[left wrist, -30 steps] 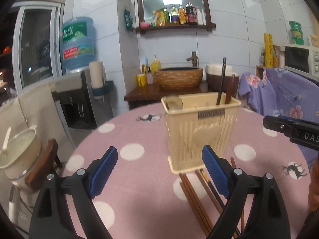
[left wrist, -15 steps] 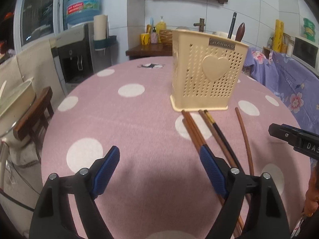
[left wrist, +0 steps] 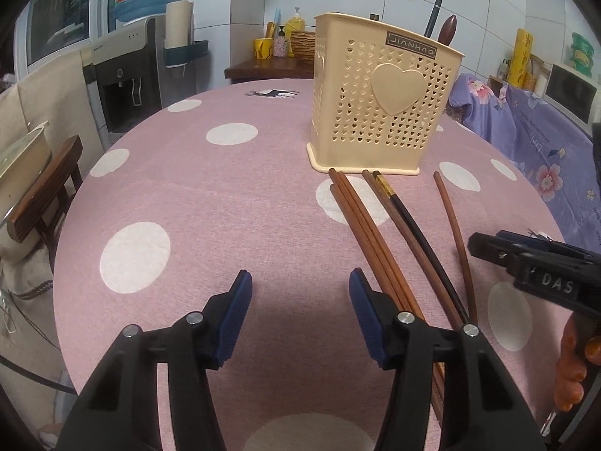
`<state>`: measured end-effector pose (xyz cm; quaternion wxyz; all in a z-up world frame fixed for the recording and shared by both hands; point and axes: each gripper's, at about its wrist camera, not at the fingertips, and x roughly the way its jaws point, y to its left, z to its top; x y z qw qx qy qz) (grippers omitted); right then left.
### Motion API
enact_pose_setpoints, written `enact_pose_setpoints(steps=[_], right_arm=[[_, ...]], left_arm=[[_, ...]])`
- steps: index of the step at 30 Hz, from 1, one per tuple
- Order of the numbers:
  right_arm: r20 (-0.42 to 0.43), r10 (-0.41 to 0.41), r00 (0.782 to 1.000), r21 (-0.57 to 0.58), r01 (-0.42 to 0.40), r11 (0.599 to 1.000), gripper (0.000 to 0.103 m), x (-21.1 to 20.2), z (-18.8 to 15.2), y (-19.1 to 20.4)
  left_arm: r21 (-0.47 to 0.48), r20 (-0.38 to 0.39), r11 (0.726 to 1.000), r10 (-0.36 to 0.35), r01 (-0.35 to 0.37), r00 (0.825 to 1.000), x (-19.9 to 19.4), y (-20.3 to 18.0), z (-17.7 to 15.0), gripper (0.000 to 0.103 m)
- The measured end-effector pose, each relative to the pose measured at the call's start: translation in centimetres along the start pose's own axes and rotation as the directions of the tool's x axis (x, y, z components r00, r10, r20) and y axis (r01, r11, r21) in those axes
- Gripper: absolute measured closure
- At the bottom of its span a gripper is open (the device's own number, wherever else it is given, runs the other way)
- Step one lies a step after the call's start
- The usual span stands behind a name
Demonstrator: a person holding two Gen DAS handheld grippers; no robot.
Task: Organize utensils
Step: 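Move both tools down to the chopsticks beside the basket, right tool over a lone brown chopstick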
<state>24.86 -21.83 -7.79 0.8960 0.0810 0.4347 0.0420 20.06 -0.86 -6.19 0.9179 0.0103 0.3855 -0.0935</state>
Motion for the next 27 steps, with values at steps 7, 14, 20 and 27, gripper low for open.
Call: enact_pose_setpoints(steps=[7,14,20,27], right_arm=[[-0.03,-0.03,0.999,-0.011,0.03,1.0,0.055,1.3,0.0,0.7],[-0.025,-0.054,0.998,-0.037,0.053,0.998,0.062,1.5,0.0,0.7],[-0.028,-0.055,0.998,-0.046,0.054,0.997,0.062,1.3,0.0,0.7],[-0.031,-0.058,0.998,-0.075,0.056,0.996,0.063,1.0,-0.3,0.6]], left_arm=[[0.013,-0.016,1.0,-0.019,0.02,1.0,0.4,-0.6,0.1,0.049],[0.037,-0.024,0.998,-0.056,0.057,0.998,0.6,-2.1,0.4,0.049],[0.089,-0.056,0.995,-0.036,0.041,0.998,1.8,-3.6,0.5,0.049],[0.123,-0.077,0.992,0.007,0.003,0.997,1.9,-3.1,0.5,0.049]])
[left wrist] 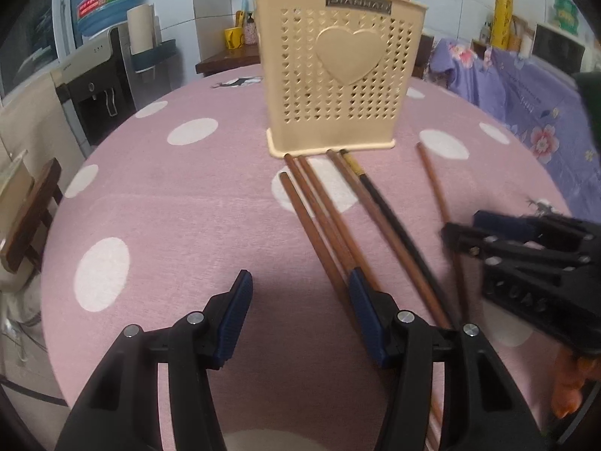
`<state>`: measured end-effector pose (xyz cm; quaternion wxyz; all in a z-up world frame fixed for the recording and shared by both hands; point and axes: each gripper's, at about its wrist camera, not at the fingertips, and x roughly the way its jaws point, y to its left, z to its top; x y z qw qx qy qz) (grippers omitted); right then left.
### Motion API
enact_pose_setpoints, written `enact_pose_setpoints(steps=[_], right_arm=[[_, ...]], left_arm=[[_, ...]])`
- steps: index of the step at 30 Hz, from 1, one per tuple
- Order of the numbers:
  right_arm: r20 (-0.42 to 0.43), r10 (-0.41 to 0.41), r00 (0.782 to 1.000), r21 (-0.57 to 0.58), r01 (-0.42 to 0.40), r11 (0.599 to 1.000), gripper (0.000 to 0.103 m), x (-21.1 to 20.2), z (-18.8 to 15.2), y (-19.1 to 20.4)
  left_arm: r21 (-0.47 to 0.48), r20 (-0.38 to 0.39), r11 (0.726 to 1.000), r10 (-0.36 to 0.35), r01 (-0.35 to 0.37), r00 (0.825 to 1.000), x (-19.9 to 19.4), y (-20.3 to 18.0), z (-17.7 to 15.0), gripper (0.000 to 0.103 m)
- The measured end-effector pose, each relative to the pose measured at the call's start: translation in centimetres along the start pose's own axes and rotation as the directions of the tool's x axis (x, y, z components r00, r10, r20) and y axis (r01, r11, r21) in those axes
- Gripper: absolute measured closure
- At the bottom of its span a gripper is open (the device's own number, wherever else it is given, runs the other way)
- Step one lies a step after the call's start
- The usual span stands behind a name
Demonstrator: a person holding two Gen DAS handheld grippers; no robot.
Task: Organize utensils
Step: 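Move both tools down to the chopsticks beside the basket, right tool over a lone brown chopstick, then close the right tool on the lone brown chopstick while the left tool closes on another brown chopstick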
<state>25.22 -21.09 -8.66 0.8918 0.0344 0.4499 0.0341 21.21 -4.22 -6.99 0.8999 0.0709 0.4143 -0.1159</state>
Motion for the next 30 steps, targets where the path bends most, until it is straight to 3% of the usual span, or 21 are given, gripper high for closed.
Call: enact_pose_setpoints(steps=[6,11,15,18,26,30], right_arm=[[-0.023,0.016,1.0,0.041,-0.015,0.999,0.066,-0.6,-0.2,-2.3],[-0.013,0.094,0.995,0.179,-0.09,0.98,0.068,-1.1,0.4,-4.2],[-0.016,0.077,0.997,0.268,-0.07,0.961,0.068,-0.3,1.2,-5.3],[-0.018,0.047,0.999,0.304,-0.039,0.952,0.075,0.3,2.0,-5.6],[-0.046,-0.037,0.998,0.327,0.05,0.944,0.09,2.3,3.6,-5.5],[-0.051,-0.062,0.997,0.306,0.074,0.949,0.092,3.0,4.6,-4.9]], left_arm=[[-0.024,-0.028,1.0,-0.02,0.02,0.999,-0.5,1.9,-0.1,0.049],[-0.095,-0.019,0.995,-0.025,0.023,1.0,-0.3,3.1,0.7,0.049],[-0.137,-0.022,0.99,-0.028,0.025,0.999,0.5,3.5,2.1,0.049],[-0.132,-0.03,0.991,-0.011,0.007,0.999,1.3,3.3,2.8,0.05],[-0.13,-0.052,0.991,0.01,-0.017,0.999,2.8,3.0,3.7,0.057],[-0.108,-0.059,0.993,0.038,-0.044,0.998,3.5,2.8,4.4,0.065]])
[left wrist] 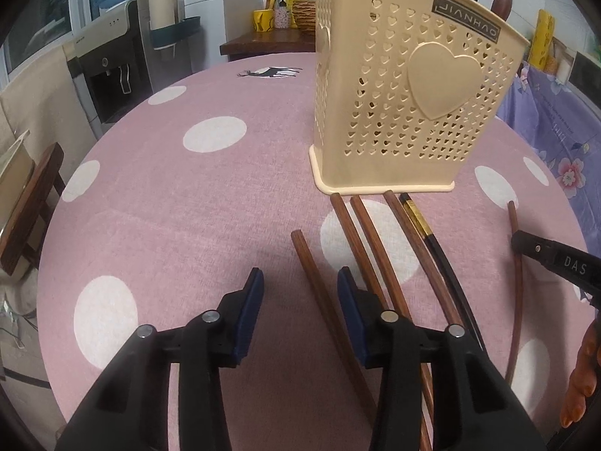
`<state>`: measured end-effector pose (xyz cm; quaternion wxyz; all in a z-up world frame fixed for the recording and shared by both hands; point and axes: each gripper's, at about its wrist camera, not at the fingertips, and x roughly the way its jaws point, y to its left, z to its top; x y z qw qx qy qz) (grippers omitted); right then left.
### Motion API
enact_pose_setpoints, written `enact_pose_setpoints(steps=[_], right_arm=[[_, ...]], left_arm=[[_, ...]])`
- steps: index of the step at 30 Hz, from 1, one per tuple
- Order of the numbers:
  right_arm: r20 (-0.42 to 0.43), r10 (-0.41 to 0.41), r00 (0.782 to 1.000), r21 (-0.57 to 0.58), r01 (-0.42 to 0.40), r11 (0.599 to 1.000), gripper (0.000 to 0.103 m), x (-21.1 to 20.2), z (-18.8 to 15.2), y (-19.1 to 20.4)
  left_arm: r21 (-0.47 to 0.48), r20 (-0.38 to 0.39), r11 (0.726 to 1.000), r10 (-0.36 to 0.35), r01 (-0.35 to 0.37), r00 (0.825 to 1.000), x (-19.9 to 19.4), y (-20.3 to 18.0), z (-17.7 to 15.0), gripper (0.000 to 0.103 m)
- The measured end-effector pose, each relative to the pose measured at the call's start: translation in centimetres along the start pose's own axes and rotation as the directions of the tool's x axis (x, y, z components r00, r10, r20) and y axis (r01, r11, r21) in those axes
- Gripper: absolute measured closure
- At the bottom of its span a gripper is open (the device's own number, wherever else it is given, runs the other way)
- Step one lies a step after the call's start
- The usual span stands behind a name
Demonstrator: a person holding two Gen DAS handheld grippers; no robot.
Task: Organize utensils
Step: 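Close the right tool on the lone brown chopstick while the left tool closes on another brown chopstick, then lift both brown chopsticks, carry them over the basket and lower them inside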
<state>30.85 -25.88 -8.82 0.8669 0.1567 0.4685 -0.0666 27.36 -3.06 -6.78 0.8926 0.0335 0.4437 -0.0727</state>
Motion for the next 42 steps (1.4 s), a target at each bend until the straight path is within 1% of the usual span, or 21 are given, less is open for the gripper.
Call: enact_pose_setpoints(steps=[1,4,9,14,20,25,32,37,42], right_arm=[[-0.003,0.003,1.0,-0.002,-0.003,1.0,0.093,0.1,0.1,0.2],[-0.007,-0.003,1.0,-0.009,0.003,1.0,0.094,0.5,0.7,0.6],[-0.015,-0.003,1.0,-0.015,0.002,1.0,0.096,1.2,1.3,1.5],[0.005,-0.011,1.0,-0.03,0.011,0.999,0.096,1.2,1.0,2.1],[0.022,0.003,1.0,-0.029,-0.002,1.0,0.096,0.9,0.8,2.2],[0.052,0.027,0.998,-0.039,-0.025,0.999,0.096,0.1,0.5,2.4],[0.09,0.094,0.992,-0.054,-0.089,0.995,0.096,-1.1,0.4,2.3],[0.139,0.129,0.982,-0.068,-0.12,0.99,0.096,-2.8,0.7,1.9],[0.221,0.174,0.96,-0.098,-0.155,0.983,0.096,-6.3,1.3,1.4]], left_arm=[[0.006,-0.003,1.0,0.004,-0.004,1.0,0.1,-0.1,0.2,0.066],[0.029,-0.003,0.999,0.025,-0.025,1.0,0.5,-0.6,0.6,0.076],[0.053,-0.007,0.998,0.034,-0.034,0.999,1.0,-1.0,1.2,0.09],[0.065,-0.001,0.997,0.044,-0.043,0.999,1.0,-1.3,1.2,0.091],[0.044,0.006,0.998,0.037,-0.037,0.999,1.0,-1.2,1.2,0.093],[0.02,0.009,1.0,0.023,-0.023,1.0,1.0,-1.0,1.1,0.093],[-0.008,0.023,1.0,-0.012,0.012,1.0,0.7,-0.5,1.4,0.094],[-0.027,0.063,0.998,-0.049,0.051,0.997,-0.7,-0.1,1.9,0.095],[-0.039,0.147,0.996,-0.074,0.081,0.986,-3.8,0.4,2.9,0.095]])
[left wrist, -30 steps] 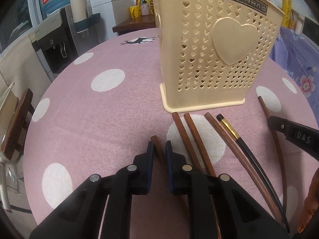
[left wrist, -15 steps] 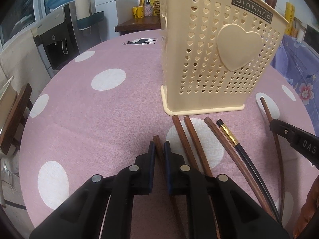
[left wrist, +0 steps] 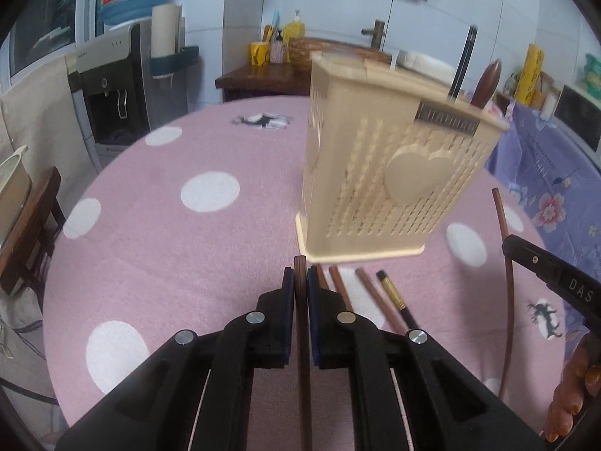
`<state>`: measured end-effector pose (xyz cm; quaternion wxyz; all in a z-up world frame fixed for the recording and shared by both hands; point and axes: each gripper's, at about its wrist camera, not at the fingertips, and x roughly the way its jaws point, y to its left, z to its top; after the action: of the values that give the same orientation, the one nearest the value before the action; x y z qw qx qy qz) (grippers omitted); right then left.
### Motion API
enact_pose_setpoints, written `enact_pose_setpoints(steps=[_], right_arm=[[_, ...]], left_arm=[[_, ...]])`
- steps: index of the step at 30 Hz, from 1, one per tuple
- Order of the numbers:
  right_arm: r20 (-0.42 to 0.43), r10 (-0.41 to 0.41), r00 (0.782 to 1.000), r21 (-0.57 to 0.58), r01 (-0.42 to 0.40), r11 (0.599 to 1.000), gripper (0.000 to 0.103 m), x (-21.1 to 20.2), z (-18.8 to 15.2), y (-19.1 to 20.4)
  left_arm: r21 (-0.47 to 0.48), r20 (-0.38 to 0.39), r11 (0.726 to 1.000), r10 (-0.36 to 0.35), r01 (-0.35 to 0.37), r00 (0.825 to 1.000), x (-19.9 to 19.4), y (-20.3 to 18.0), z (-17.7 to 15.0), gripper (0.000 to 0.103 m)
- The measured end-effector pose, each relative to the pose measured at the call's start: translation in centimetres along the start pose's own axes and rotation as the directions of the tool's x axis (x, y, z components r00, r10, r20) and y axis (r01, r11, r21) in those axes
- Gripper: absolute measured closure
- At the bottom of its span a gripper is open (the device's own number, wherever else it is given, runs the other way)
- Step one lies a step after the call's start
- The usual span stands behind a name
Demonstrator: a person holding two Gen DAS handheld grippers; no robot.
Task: Organize utensils
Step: 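Lift both brown chopsticks, carry them over the basket and lower them inside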
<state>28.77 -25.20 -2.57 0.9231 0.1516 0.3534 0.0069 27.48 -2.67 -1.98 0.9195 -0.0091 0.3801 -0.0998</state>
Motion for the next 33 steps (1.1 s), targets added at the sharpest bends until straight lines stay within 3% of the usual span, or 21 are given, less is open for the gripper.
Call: enact_pose_setpoints(steps=[5,14,33], right_arm=[[0.089,0.041,0.995,-0.021,-0.04,0.999,0.096,-4.0,1.5,0.1],[0.183,0.095,0.979,-0.067,-0.084,0.994,0.096,-9.6,3.4,0.5],[0.198,0.108,0.974,-0.108,-0.088,0.99,0.096,-11.2,4.5,1.5]], left_arm=[[-0.005,0.098,1.0,-0.021,0.022,0.995,-3.7,0.4,1.7,0.095],[-0.008,0.268,1.0,-0.013,0.016,0.963,-9.7,1.2,3.9,0.095],[0.002,0.327,1.0,-0.024,0.025,0.945,-12.0,1.8,5.3,0.095]])
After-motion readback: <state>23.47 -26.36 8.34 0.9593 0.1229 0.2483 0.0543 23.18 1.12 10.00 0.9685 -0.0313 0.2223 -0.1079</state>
